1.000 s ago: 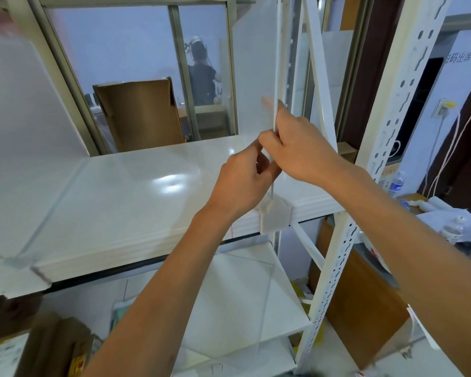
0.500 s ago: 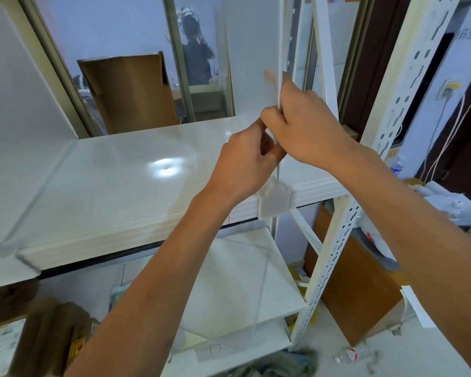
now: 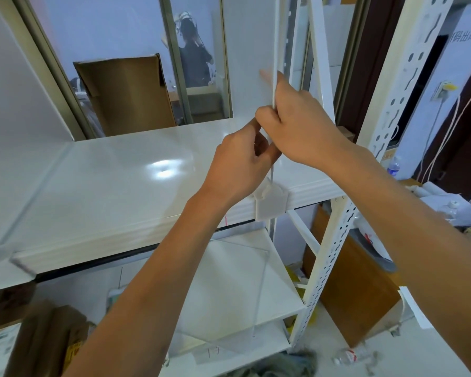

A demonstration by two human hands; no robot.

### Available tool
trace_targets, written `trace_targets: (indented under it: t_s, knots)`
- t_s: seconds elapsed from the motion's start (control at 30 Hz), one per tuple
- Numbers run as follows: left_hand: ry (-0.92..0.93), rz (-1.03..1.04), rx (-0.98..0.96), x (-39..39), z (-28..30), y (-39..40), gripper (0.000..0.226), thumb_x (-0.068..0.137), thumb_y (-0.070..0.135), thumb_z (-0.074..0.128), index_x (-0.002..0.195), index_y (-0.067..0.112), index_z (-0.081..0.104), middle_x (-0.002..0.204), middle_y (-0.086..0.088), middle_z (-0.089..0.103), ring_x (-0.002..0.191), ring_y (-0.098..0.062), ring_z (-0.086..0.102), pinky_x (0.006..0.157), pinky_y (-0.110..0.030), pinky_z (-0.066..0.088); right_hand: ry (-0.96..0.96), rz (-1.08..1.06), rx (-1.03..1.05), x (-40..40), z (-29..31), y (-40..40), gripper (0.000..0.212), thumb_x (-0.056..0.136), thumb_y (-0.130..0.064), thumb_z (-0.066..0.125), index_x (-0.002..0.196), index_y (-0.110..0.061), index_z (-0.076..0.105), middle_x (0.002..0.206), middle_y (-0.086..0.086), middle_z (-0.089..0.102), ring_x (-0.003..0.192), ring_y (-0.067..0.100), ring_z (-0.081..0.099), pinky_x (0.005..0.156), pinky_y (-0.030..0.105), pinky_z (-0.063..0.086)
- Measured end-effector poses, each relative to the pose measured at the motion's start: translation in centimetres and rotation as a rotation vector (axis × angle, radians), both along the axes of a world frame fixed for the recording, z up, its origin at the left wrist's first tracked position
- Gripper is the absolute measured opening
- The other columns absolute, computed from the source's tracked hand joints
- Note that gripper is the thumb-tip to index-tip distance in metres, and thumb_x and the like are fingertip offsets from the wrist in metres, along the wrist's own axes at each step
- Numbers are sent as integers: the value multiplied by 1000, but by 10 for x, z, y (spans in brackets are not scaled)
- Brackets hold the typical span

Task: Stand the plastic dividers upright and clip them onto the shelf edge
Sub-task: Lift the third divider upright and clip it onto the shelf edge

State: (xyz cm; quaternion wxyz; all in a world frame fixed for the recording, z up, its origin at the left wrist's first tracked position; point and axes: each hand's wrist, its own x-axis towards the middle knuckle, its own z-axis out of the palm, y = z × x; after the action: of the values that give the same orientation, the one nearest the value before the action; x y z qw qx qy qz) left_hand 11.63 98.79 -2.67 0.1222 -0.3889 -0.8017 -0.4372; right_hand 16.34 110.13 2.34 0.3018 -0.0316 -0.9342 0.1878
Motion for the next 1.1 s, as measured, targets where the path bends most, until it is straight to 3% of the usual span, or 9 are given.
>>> trace_targets:
  t_s: [0.27,0.4,0.53,0.7,0.87,0.97,1.1]
  knots:
    - [15,0,-10,-1,-3,1,27,99,32,61,119,12,61,97,-6,73,83,-20,69,72,-21,53,10,-21,-6,-3,-5,0,53,101,-30,42,151,-17,29,81,0,59,70,17,63,74,31,55]
    - [31,0,-99,-1,-13,0,31,100,30,60,123,10,56,86,0,68,71,-13,65,68,-22,52,-53,-32,47,-5,-15,-2,37,101,-29,40,133,-10,43,66,-2,53,61,15,58,65,36,53]
    - [34,4,-126,-3,-14,0,27,100,28,60,119,9,58,85,-2,69,72,-15,66,69,-24,52,-66,-43,79,-8,-16,-3,25,101,-28,41,116,-10,48,64,0,51,59,16,57,64,39,53]
    - [48,-26,-113,-5,-3,2,27,100,30,60,117,9,58,81,0,67,68,-14,65,66,-26,52,-65,-41,35,-6,-6,2,35,101,-29,41,128,-9,49,69,-1,55,64,15,60,68,36,54]
    - [63,-18,-125,-3,-7,3,26,100,33,59,115,12,56,73,7,62,64,-12,63,66,-28,54,-57,-47,20,-4,-8,4,31,101,-28,41,123,-9,50,65,-3,51,59,12,56,57,26,45]
    - [51,-21,-109,-2,-6,1,25,100,32,59,114,11,57,78,1,67,68,-16,66,71,-35,58,-65,-29,35,-4,-6,1,35,100,-30,41,128,-10,49,71,1,58,64,16,61,69,38,56]
    - [26,-23,-109,0,-4,-1,25,100,30,59,114,10,58,85,-3,71,72,-19,68,76,-39,59,-69,-29,59,-4,-5,0,37,100,-29,41,130,-9,49,71,3,58,67,19,62,74,44,58]
